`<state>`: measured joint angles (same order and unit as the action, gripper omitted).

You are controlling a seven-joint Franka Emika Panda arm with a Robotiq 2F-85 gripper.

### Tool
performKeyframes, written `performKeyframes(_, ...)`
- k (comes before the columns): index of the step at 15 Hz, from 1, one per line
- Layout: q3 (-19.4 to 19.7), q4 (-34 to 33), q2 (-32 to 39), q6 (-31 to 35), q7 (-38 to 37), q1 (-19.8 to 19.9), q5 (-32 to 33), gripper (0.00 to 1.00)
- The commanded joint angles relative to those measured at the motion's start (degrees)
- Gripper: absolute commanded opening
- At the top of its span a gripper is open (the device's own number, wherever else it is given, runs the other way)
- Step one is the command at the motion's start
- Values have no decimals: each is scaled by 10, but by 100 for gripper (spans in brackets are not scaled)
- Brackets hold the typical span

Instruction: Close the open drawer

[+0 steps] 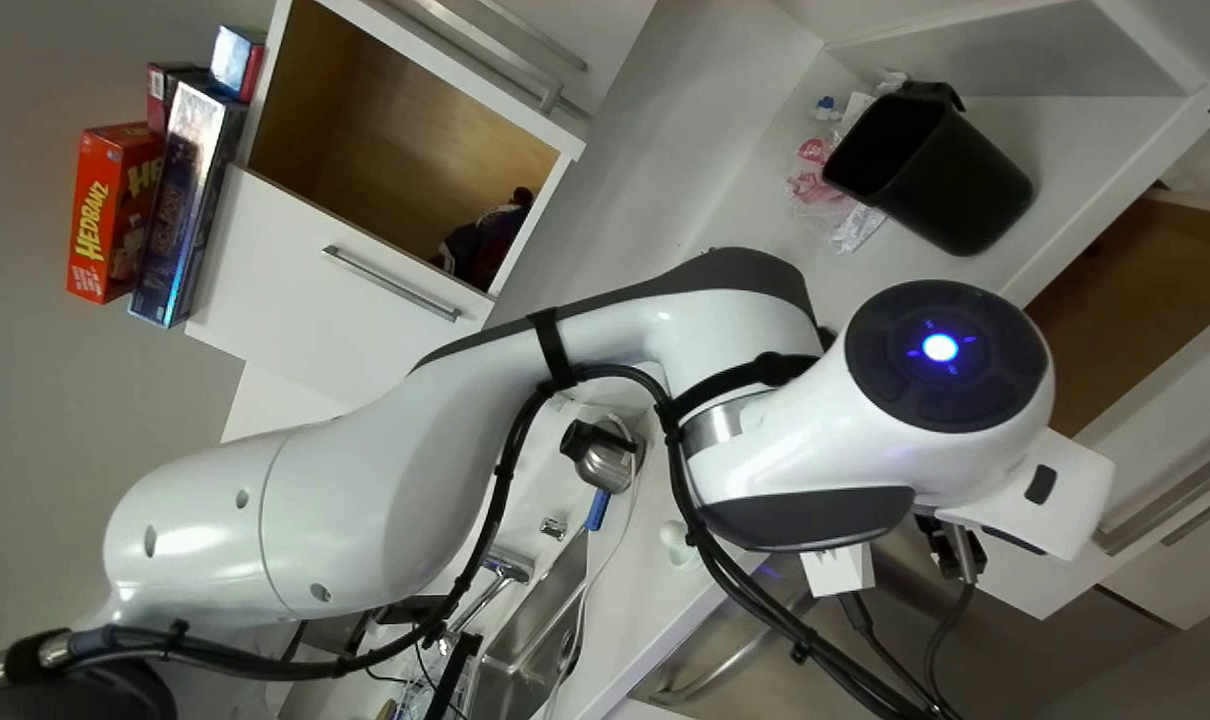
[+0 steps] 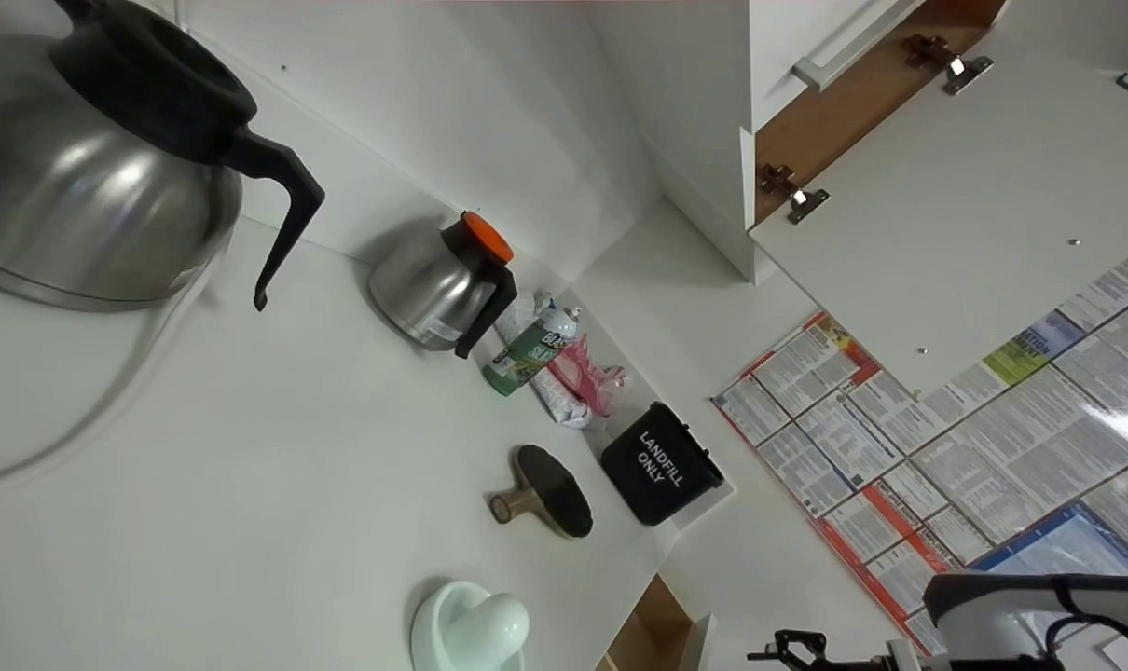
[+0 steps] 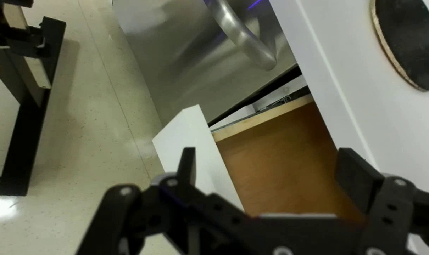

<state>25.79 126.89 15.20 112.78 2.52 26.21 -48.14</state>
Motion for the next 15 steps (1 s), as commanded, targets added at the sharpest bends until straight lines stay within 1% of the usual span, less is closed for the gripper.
performKeyframes(1,-7,-2,2,1,-2,7,1,100)
performKeyframes(3,-8,-3,2,2,-7,5,1,100)
performKeyframes(5,-8,-15,15,-9,-10,14,-15,100)
performKeyframes(11,-5,-62,102,-42,-20,66,-74,100)
performKeyframes(14,-12,-90,151,-55,-25,97,-106,100)
performKeyframes(15,-17,-101,167,-61,-26,107,-119,75)
